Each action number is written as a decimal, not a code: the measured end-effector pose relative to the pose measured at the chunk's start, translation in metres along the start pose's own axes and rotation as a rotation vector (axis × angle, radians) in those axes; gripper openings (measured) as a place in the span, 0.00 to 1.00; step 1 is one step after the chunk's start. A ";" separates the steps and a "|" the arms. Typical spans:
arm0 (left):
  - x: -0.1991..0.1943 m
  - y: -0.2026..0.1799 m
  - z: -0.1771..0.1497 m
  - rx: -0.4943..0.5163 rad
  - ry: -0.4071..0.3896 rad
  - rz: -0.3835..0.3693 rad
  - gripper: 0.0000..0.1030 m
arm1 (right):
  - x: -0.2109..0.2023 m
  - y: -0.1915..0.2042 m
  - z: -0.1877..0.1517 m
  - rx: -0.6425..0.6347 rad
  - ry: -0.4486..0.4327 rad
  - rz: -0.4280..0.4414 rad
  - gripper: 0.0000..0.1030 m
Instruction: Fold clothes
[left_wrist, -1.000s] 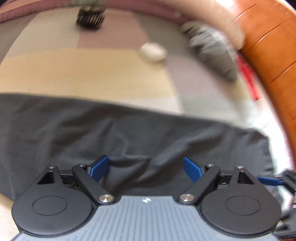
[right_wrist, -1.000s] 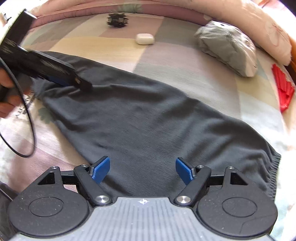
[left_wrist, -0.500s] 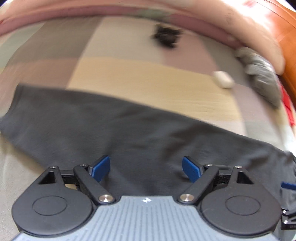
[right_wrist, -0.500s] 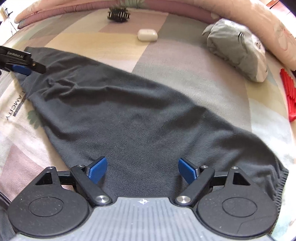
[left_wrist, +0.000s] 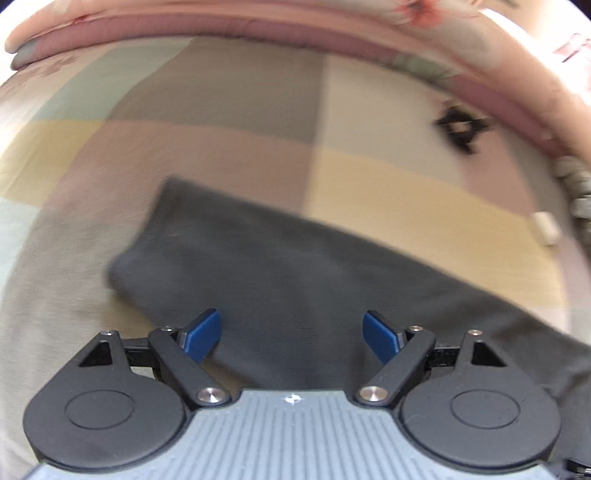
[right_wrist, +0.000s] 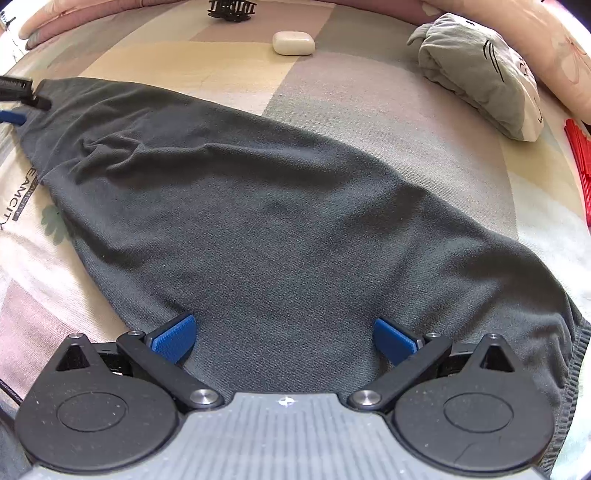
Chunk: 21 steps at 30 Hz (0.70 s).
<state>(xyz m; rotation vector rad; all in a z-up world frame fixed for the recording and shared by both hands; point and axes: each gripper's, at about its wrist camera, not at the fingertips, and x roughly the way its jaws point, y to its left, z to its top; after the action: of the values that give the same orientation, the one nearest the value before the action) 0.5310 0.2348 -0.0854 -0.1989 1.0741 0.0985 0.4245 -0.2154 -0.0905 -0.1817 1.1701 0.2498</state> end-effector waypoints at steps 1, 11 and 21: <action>0.001 0.011 0.001 -0.008 -0.008 0.020 0.82 | 0.000 0.000 0.001 0.000 0.003 0.000 1.00; -0.018 0.044 0.014 -0.067 -0.112 -0.024 0.81 | 0.001 0.000 0.001 -0.003 0.007 -0.001 1.00; 0.000 0.048 0.011 0.028 -0.011 0.036 0.81 | 0.001 0.002 0.000 -0.014 0.005 0.008 1.00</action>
<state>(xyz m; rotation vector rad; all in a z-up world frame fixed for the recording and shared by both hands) 0.5322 0.2837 -0.0855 -0.1536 1.0676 0.1165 0.4241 -0.2135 -0.0912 -0.1897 1.1740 0.2644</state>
